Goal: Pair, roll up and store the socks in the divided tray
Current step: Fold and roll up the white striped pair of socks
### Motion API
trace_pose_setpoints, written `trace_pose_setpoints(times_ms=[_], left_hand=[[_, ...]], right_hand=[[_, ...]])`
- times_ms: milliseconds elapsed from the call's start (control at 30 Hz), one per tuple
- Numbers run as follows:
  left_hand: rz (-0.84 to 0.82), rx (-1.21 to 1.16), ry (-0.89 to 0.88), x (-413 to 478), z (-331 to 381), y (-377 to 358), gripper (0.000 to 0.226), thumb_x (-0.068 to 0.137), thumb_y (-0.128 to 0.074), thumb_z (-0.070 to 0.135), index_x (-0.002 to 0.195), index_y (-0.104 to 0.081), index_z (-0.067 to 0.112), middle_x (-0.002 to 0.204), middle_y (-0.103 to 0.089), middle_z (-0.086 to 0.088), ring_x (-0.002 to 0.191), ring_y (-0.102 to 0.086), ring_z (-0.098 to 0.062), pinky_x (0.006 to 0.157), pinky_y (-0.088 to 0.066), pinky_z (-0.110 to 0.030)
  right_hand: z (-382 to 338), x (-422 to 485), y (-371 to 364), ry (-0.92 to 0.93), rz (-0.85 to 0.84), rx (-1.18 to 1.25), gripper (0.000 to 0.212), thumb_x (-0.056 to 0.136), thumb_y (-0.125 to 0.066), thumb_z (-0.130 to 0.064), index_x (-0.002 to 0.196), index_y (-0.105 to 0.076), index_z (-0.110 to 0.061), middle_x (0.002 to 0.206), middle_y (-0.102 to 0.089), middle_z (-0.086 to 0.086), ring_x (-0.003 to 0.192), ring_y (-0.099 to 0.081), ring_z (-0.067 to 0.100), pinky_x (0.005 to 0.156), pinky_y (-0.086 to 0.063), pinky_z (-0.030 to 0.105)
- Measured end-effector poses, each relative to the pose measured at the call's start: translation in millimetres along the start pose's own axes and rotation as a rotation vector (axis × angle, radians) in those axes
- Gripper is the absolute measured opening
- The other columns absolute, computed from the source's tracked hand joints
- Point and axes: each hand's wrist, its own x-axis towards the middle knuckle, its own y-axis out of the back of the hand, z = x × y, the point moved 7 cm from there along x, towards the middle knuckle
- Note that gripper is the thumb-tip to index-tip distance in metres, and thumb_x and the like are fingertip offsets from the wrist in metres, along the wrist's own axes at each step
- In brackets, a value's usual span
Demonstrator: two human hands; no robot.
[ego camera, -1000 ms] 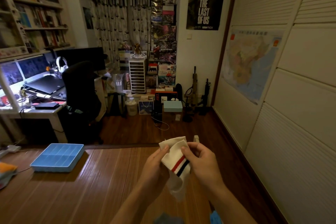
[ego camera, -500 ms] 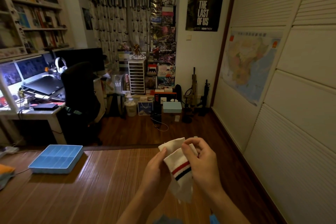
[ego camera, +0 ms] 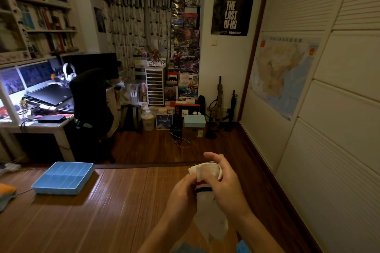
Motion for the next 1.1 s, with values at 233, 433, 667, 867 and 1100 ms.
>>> trace_pose_setpoints(times_ms=[233, 433, 667, 867, 1100], left_hand=[[-0.030, 0.015, -0.042, -2.5, 10.1, 2.5, 0.043, 0.101, -0.052, 0.037, 0.134, -0.063, 0.012, 0.123, -0.071, -0.017, 0.112, -0.070, -0.032, 0.084, -0.059, -0.035], [-0.072, 0.024, -0.052, -0.8, 13.1, 4.4, 0.040, 0.090, -0.057, 0.041, 0.118, -0.076, 0.019, 0.115, -0.074, -0.016, 0.105, -0.073, -0.028, 0.081, -0.059, -0.033], [-0.070, 0.017, -0.056, -3.7, 11.2, 3.7, 0.038, 0.092, -0.050, 0.045, 0.112, -0.077, 0.030, 0.107, -0.078, -0.005, 0.097, -0.074, -0.017, 0.079, -0.059, -0.027], [-0.083, 0.036, -0.076, -6.4, 15.8, 3.2, 0.039, 0.095, -0.048, 0.043, 0.114, -0.077, 0.027, 0.110, -0.077, -0.006, 0.100, -0.074, -0.018, 0.080, -0.058, -0.026], [-0.096, 0.056, -0.092, -8.4, 17.3, 0.8, 0.041, 0.102, -0.047, 0.046, 0.126, -0.070, 0.022, 0.124, -0.071, -0.013, 0.114, -0.069, -0.029, 0.090, -0.058, -0.035]], right_hand=[[-8.3, -3.6, -0.4, 0.105, -0.022, -0.131, 0.041, 0.092, -0.071, -0.022, 0.130, -0.057, -0.028, 0.119, -0.063, -0.004, 0.102, -0.068, 0.009, 0.074, -0.062, 0.027], [-9.5, -4.1, 1.2, 0.127, 0.059, -0.097, 0.034, 0.089, -0.074, -0.024, 0.121, -0.063, -0.030, 0.113, -0.067, -0.005, 0.099, -0.069, 0.011, 0.070, -0.062, 0.026], [-5.4, -7.8, -3.7, 0.123, 0.110, -0.073, 0.028, 0.086, -0.076, -0.030, 0.113, -0.067, -0.030, 0.105, -0.065, -0.019, 0.096, -0.070, 0.013, 0.069, -0.062, 0.028], [-8.7, -8.7, -3.4, 0.141, 0.127, -0.110, 0.028, 0.086, -0.077, -0.027, 0.112, -0.066, -0.031, 0.106, -0.067, -0.009, 0.095, -0.069, 0.012, 0.070, -0.062, 0.027], [-10.4, -11.5, -6.2, 0.154, 0.138, -0.097, 0.029, 0.087, -0.076, -0.022, 0.112, -0.065, -0.031, 0.106, -0.068, -0.007, 0.096, -0.070, 0.011, 0.069, -0.061, 0.024]])
